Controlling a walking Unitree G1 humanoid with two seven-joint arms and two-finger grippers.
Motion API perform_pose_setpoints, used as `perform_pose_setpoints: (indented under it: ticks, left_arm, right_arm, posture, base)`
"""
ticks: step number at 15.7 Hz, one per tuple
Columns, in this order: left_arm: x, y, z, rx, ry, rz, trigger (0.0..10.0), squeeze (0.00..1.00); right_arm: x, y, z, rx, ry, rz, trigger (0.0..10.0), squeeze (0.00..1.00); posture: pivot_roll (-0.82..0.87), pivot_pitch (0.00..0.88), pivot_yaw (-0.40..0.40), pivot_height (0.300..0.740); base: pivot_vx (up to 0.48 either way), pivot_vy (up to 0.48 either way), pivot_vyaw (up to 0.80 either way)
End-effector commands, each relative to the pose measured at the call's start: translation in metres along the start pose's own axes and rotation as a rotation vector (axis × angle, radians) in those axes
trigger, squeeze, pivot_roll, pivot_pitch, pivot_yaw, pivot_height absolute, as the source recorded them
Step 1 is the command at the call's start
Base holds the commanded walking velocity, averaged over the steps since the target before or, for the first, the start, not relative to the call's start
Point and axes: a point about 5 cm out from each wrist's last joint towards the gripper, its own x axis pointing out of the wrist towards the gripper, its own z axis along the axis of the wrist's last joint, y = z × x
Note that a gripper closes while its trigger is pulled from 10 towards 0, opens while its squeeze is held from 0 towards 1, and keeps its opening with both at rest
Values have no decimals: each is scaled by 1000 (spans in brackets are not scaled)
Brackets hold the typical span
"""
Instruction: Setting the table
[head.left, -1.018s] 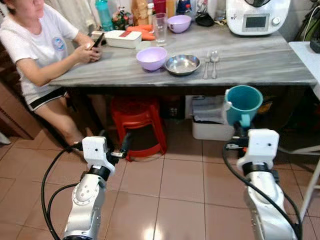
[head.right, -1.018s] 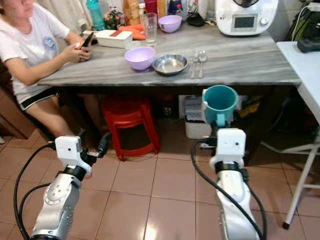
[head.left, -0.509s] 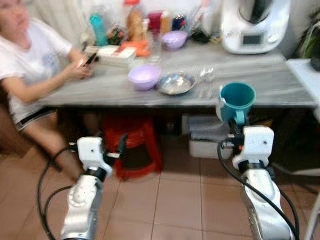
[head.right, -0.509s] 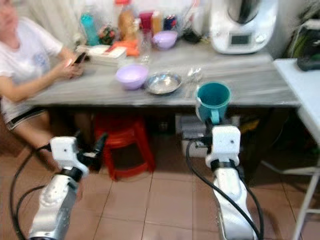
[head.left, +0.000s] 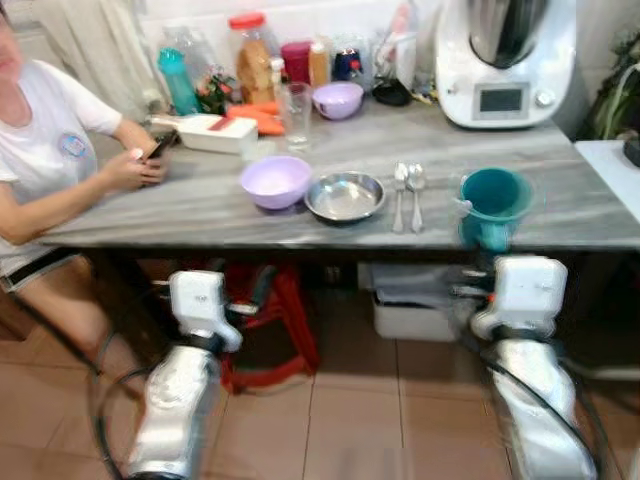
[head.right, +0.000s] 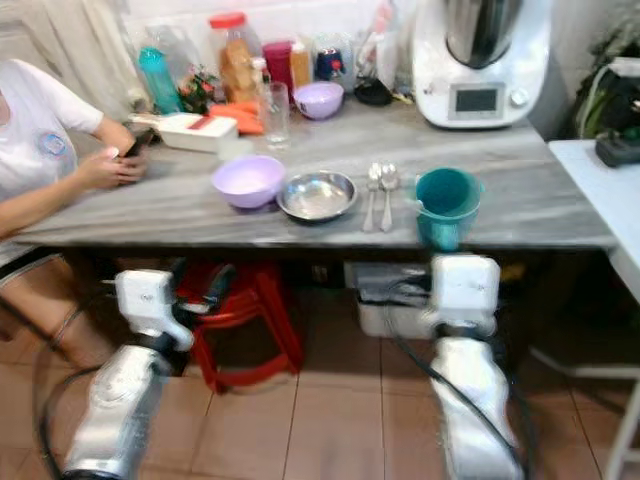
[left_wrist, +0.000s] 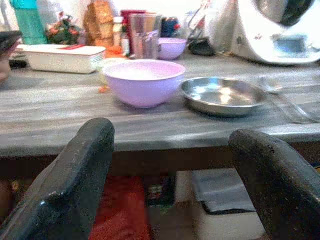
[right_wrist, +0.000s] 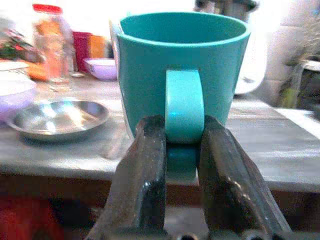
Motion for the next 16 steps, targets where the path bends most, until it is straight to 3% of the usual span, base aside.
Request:
perform_pose_setpoints:
  ticks: [1, 4, 9, 16]
  left_arm:
    - [3, -3, 3, -6, -10, -19, 10000, 0]
    - [4, -4, 3, -7, -8, -28, 10000, 0]
    - [4, -4, 3, -17, -5, -15, 10000, 0]
    - [-4, 0, 2, -10, -6, 16, 10000, 0]
  right_arm:
    - [2, -7, 4, -13, -21, -23, 10000, 0]
    - [2, -6, 4, -16, -22, -25, 10000, 0]
    - [2, -6, 4, -11, -24, -23, 10000, 0]
    - [3, -7, 5, -23, -28, -20, 10000, 0]
  posture:
    - [-141, 0, 108, 740]
    - [-141, 0, 108, 740]
    - [-142, 0, 111, 740]
    - [-142, 1, 106, 740]
  base:
    - [480, 0, 0]
    - [480, 0, 0]
    - [445, 0, 539]
    - [0, 0, 0]
